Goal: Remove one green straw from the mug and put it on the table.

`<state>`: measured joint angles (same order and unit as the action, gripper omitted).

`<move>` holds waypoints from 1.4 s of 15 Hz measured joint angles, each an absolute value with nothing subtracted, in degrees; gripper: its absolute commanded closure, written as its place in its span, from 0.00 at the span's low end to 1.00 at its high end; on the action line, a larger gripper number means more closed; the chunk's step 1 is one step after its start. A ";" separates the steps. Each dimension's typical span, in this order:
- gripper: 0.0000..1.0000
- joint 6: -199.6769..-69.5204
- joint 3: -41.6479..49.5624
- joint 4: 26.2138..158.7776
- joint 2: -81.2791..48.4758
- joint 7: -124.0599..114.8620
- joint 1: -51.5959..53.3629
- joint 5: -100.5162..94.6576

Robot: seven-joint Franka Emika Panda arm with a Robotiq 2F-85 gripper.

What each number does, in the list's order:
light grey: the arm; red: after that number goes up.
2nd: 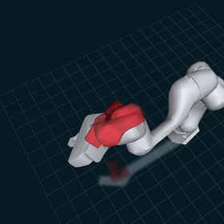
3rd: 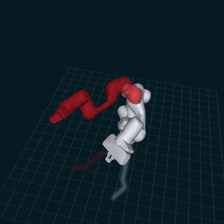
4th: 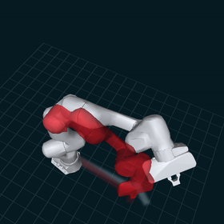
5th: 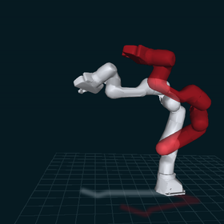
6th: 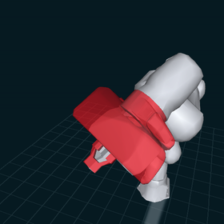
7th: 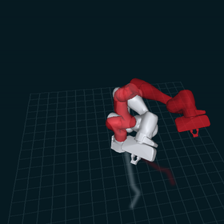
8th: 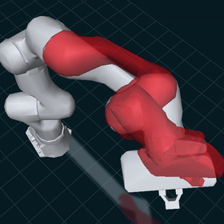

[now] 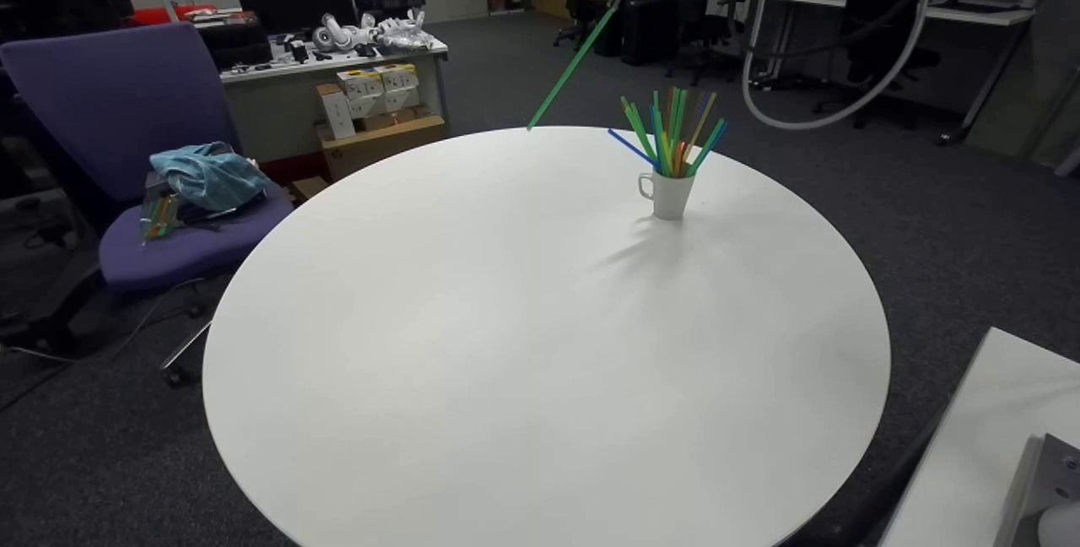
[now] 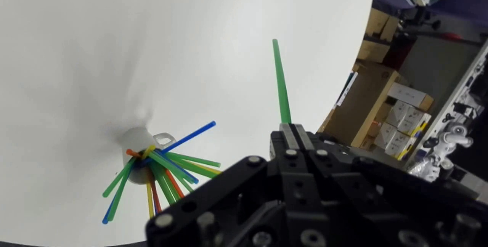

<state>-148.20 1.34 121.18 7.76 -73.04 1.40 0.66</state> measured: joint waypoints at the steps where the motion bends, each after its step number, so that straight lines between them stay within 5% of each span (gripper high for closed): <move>1: 1.00 -150.54 -0.18 123.52 7.50 -74.40 1.27 -3.58; 6: 1.00 -168.79 -10.60 134.48 4.84 -89.00 -7.63 -28.99; 13: 1.00 -170.92 -22.23 136.05 7.41 -116.99 -20.96 -64.12; 21: 1.00 -170.68 -26.50 141.51 -6.37 -120.72 -19.15 -68.02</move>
<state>-170.68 -26.50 141.51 -6.37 -120.72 -19.15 -68.02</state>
